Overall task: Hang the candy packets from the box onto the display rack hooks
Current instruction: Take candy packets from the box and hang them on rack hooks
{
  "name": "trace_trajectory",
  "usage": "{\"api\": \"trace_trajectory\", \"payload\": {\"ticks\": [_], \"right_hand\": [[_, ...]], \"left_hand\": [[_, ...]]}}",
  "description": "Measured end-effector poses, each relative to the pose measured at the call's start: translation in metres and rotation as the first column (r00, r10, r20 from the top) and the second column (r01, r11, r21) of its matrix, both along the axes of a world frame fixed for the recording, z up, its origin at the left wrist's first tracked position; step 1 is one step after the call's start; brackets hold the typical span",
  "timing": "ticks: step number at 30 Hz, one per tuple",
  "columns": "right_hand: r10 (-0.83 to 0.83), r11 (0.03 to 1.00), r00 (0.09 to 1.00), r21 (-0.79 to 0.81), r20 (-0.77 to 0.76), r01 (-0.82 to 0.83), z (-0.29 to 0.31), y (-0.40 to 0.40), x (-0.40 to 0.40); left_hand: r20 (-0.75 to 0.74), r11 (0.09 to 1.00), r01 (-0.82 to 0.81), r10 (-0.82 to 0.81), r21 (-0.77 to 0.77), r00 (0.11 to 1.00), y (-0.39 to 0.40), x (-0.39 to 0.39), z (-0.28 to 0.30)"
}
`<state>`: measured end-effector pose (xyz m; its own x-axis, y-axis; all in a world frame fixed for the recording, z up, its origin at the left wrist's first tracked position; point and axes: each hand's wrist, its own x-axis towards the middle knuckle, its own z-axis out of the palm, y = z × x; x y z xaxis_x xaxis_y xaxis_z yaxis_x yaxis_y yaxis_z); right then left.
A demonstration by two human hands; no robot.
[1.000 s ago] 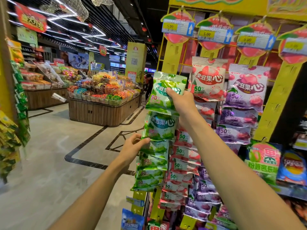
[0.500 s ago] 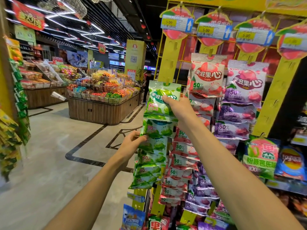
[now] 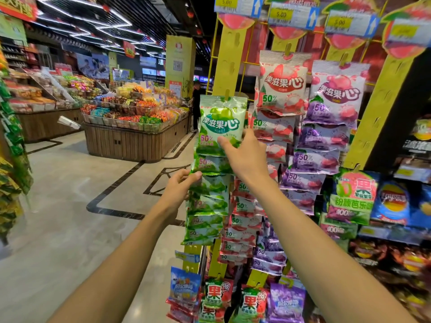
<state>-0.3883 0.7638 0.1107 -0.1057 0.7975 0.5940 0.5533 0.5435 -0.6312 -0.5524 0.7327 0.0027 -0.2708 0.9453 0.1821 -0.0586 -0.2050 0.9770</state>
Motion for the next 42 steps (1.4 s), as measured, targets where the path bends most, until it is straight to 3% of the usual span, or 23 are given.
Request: {"api": "trace_trajectory", "payload": {"ticks": [3,8,10,13,15,17,19,22,25,27,34,38,42], "right_hand": [[-0.066,0.998,0.991,0.033,0.117,0.062,-0.015,-0.005,0.004],[-0.082,0.996,0.951,0.057,0.298,0.069,-0.047,-0.006,0.020],[-0.081,0.996,0.934,0.072,0.348,0.059,-0.058,-0.010,0.028],[-0.048,0.995,0.900,0.103,0.433,0.003,-0.075,-0.018,0.041],[-0.055,0.996,0.852,0.092,0.521,0.008,-0.087,-0.024,0.055],[-0.062,0.998,0.813,0.052,0.579,0.039,-0.099,-0.030,0.075],[-0.066,0.997,0.781,0.014,0.621,0.073,-0.113,-0.036,0.100],[-0.055,0.992,0.711,-0.040,0.701,0.116,-0.138,-0.045,0.151],[-0.034,0.985,0.664,-0.086,0.747,0.148,-0.165,-0.057,0.216],[-0.005,0.976,0.635,-0.136,0.773,0.173,-0.179,-0.070,0.262],[-0.073,0.909,0.602,-0.195,0.795,0.368,-0.212,-0.148,0.447],[-0.132,0.812,0.603,-0.263,0.787,0.521,-0.218,-0.202,0.556],[-0.233,0.658,0.531,-0.271,0.815,0.703,-0.237,-0.253,0.653]], "left_hand": [[0.044,0.999,-0.031,0.031,0.009,0.999,0.003,0.007,-0.003],[-0.026,0.997,-0.070,0.071,0.026,0.997,0.006,0.013,-0.003],[-0.106,0.995,-0.091,0.093,0.029,0.990,0.008,0.013,-0.005],[-0.356,0.985,-0.173,0.161,-0.001,0.920,0.006,0.007,-0.018],[-0.572,0.962,-0.272,0.218,-0.010,0.791,-0.002,0.012,-0.028],[-0.809,0.910,-0.416,0.246,0.002,0.533,-0.019,0.021,-0.038],[-0.937,0.866,-0.499,0.159,-0.019,0.311,-0.038,0.030,-0.051],[-0.979,0.849,-0.508,-0.050,-0.147,0.199,-0.063,0.044,-0.073],[-0.969,0.887,-0.406,-0.246,-0.222,-0.008,-0.081,0.077,-0.090],[-0.955,0.915,-0.324,-0.282,-0.240,-0.090,-0.089,0.117,-0.097],[-0.930,0.962,-0.008,-0.266,-0.273,-0.255,-0.099,0.317,-0.116],[-0.930,0.947,0.174,-0.208,-0.269,-0.303,-0.098,0.444,-0.118],[-0.924,0.893,0.331,-0.194,-0.305,-0.329,-0.105,0.555,-0.131]]}}
